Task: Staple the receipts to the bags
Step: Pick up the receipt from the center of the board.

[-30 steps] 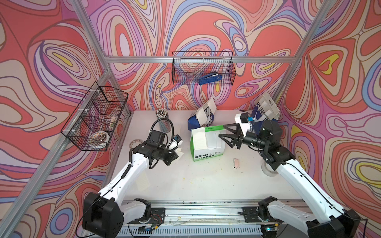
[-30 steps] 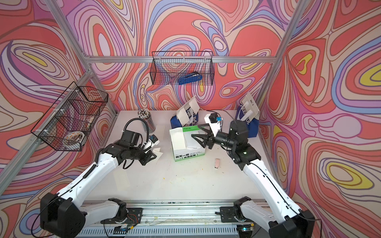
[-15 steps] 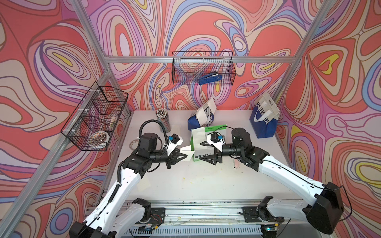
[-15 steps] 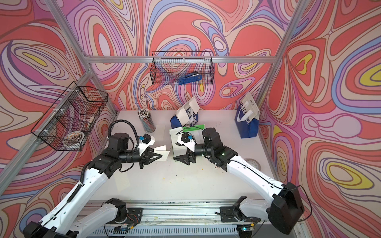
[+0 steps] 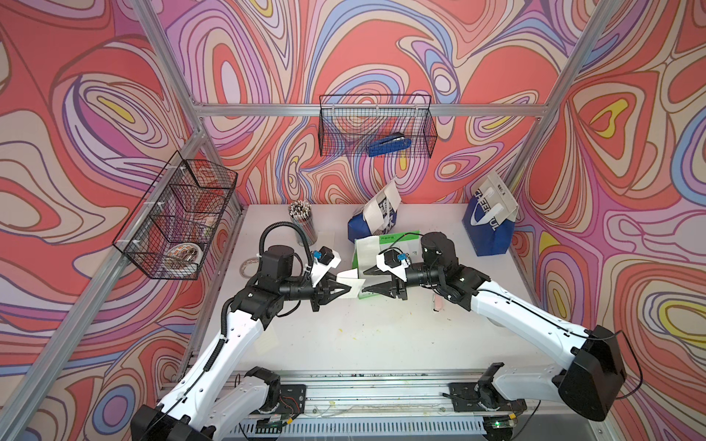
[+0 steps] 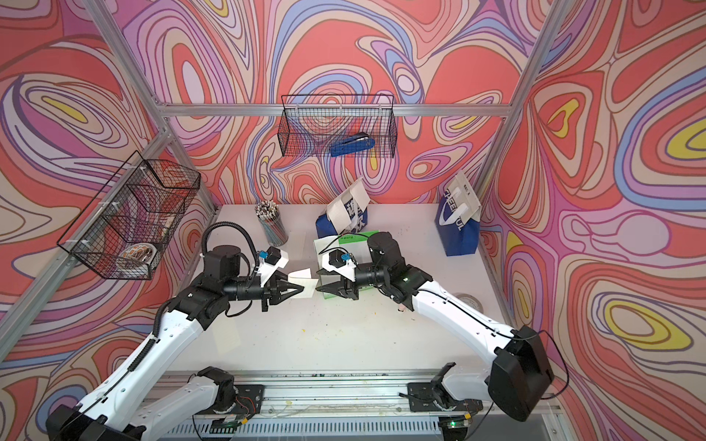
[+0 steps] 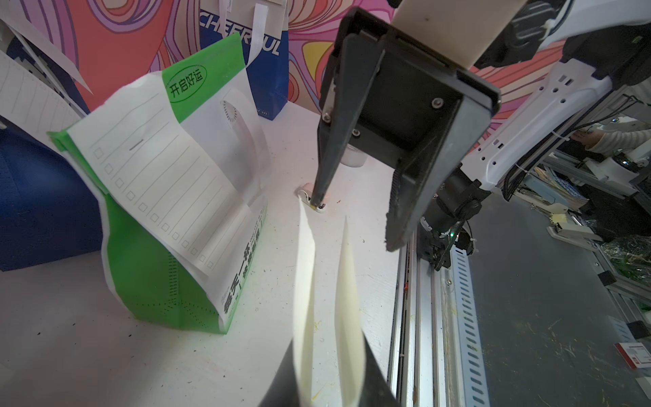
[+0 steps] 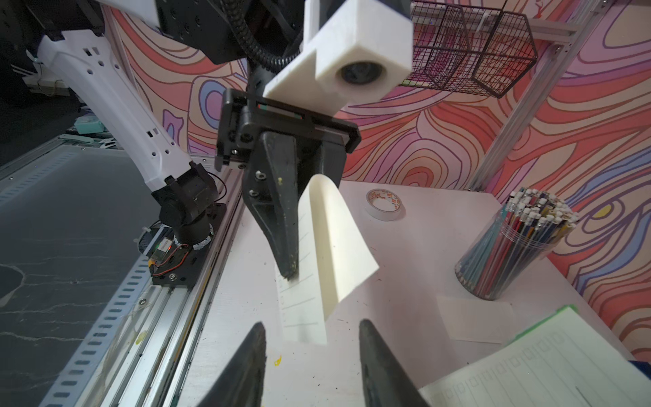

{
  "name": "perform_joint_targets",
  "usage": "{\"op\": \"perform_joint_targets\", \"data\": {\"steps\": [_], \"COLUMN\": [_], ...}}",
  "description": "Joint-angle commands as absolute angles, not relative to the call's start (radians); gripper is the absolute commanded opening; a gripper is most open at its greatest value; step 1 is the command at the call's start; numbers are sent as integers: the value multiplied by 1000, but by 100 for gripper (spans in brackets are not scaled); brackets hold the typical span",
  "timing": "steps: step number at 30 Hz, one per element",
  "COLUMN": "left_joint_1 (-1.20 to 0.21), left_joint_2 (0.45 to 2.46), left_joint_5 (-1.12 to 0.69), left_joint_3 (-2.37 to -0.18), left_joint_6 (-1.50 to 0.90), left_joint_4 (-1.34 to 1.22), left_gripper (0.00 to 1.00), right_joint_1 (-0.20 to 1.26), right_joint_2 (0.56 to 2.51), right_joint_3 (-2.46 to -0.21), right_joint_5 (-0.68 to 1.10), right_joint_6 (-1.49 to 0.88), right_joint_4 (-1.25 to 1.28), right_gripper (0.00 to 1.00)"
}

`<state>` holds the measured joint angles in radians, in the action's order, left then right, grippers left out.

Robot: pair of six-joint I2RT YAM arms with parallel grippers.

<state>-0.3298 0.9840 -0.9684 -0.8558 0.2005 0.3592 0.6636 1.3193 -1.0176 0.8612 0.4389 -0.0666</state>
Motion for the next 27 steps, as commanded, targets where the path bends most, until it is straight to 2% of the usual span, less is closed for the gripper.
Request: {"op": "perform_joint_targets", "data": {"steps": [1,5,8,11,12,15,16,17,20,23,27], "left_joint_1": [-342,-344,-346,-346,-347,-347,-346,-346,-344,-342,-326], "left_joint_2": [989,990,987,986,986,970,954,934,837,731,755], "left_joint_5": [-991,-997,-1000,-991,-986,-954,-929,-904,-813,-689,-781], "left_joint_3": [-845,-842,-838,-833,-831,-838,-844,-846,-815,-729,-618], "left_joint_6": [185,173,162,157,153,121,97,80,35,-112,-461], "left_joint_4": [315,299,285,279,277,272,271,236,177,0,-437], "left_gripper": [20,20,20,26,33,72,91,100,100,100,100], "right_joint_1": [688,702,709,711,711,711,710,710,710,710,710], "right_joint_2": [1359,1383,1387,1380,1373,1345,1326,1306,1211,1119,1066], "right_joint_3": [-1041,-1049,-1049,-1049,-1046,-1031,-1022,-1010,-958,-892,-847], "right_joint_5": [881,871,871,876,877,861,842,817,741,673,626], "right_joint_6": [410,394,381,355,343,346,363,381,432,415,329], "right_joint_4": [-54,-54,-47,-15,2,19,18,20,78,231,406], "right_gripper": [37,31,22,2,0,0,0,0,0,0,0]}}
